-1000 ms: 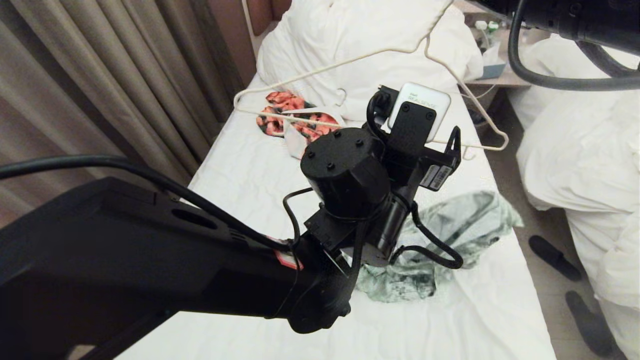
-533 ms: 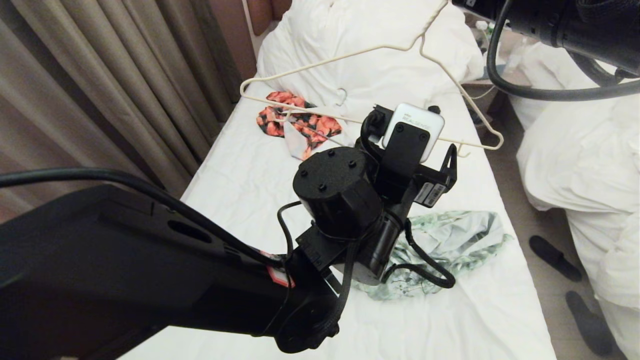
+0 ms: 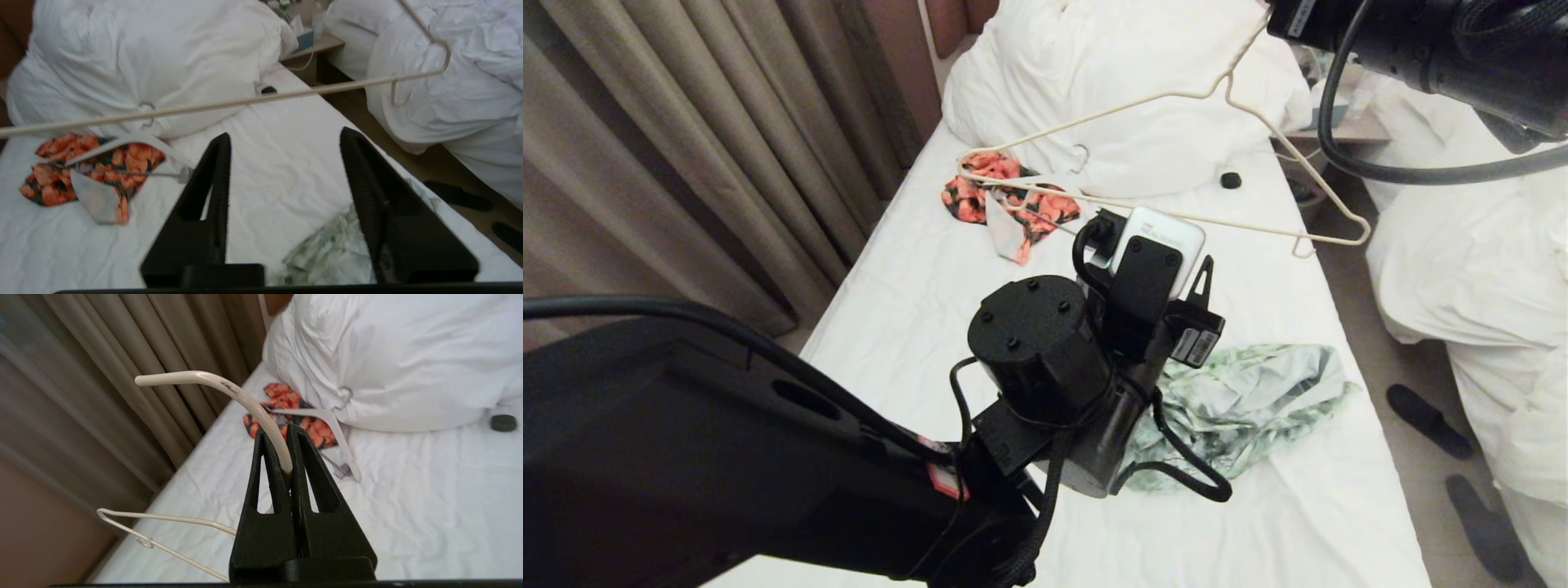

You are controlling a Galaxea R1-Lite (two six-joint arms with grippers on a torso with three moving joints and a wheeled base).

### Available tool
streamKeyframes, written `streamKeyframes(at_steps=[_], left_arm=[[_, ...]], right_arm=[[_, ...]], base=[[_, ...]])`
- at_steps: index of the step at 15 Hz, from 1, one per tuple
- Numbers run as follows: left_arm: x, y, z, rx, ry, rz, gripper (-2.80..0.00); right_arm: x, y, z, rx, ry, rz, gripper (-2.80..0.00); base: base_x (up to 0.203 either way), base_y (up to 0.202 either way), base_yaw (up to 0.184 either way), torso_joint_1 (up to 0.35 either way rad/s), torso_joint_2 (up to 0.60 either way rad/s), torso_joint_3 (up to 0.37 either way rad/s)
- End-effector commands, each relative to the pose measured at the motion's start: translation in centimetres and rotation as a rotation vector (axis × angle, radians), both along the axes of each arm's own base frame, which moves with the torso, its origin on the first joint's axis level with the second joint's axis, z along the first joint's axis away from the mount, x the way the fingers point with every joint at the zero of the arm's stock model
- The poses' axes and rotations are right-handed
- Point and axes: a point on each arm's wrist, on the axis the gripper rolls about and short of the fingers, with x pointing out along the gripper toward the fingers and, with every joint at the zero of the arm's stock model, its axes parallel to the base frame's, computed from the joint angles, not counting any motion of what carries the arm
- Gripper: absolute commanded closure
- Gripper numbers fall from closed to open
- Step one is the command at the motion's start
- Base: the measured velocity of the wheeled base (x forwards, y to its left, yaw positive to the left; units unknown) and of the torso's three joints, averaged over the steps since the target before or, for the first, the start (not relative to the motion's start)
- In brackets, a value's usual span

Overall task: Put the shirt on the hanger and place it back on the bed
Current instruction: Place the hanger on the bed

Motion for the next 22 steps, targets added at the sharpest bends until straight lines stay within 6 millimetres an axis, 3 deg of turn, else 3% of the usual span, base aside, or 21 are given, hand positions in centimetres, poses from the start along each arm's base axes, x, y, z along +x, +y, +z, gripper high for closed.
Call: streamKeyframes(at_steps=[1,6,11,13,16,22], left_arm=[[0.2,1.7,-0.5,-0.002,0.036,0.023,0.0],[-0.2,7.9,-1.2,-0.004,0.133,0.161,0.0],[-0.3,13.7,-1.1,-0.015,0.162,0.33,0.0],[-1.0,15.2,-0.2,-0.063,0.154,0.378,0.0],[-2.6,17.6,1.3,-0.109,0.128,0.419,0.0],[-3.3,20.7,0.7,-0.097,0.137,0.505,0.0]], right_arm=[[0.1,0.1,-0.4,-0.013,0.008,-0.007,0.0],[0.3,0.2,-1.8,-0.049,0.077,-0.06,0.0],[0.8,0.3,-5.4,-0.213,0.358,-0.146,0.0],[1.9,0.2,-8.4,-0.282,0.553,-0.185,0.0],[4.5,-0.5,-13.7,-0.244,0.833,-0.271,0.0],[8.8,-0.9,-22.3,-0.248,1.098,-0.343,0.0]], base=[[0.0,0.0,0.0,0.0,0.0,0.0],[0.0,0.0,0.0,0.0,0.0,0.0],[0.0,0.0,0.0,0.0,0.0,0.0],[0.0,0.0,0.0,0.0,0.0,0.0],[0.0,0.0,0.0,0.0,0.0,0.0],[0.0,0.0,0.0,0.0,0.0,0.0]])
